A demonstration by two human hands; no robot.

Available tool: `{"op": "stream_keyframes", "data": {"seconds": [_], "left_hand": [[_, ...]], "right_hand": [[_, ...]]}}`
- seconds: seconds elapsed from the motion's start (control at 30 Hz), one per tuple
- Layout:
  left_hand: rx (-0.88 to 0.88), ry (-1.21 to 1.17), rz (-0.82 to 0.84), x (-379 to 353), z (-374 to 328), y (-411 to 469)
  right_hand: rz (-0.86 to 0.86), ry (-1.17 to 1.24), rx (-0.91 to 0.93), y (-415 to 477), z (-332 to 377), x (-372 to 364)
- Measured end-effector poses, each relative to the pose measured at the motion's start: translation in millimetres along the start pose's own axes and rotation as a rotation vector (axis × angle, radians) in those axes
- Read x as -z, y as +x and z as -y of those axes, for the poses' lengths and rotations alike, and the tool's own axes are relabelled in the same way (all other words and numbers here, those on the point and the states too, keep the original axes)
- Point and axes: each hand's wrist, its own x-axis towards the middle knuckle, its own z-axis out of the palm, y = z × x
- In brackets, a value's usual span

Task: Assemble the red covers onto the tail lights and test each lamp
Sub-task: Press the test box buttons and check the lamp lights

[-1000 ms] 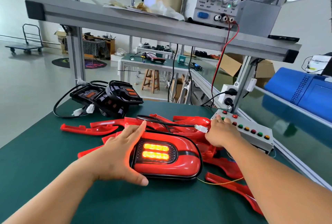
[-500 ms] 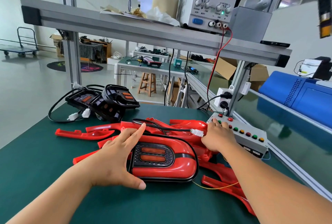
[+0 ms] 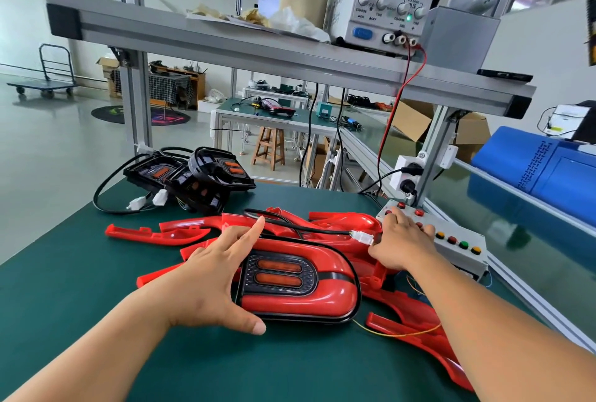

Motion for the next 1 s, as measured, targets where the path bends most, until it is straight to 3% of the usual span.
{"op": "stream_keyframes", "data": {"seconds": [0.8,1.0], "left_hand": [[0.006,-0.019,0.009,1.0,-0.8,-0.7],[0.008,-0.039,0.026,1.6,-1.0,-1.0]], "right_hand": [[-0.013,0.001,-0.002,2.9,6.5,-4.3],[0.097,0.130,0.000,-2.1,0.4,-4.9]]}}
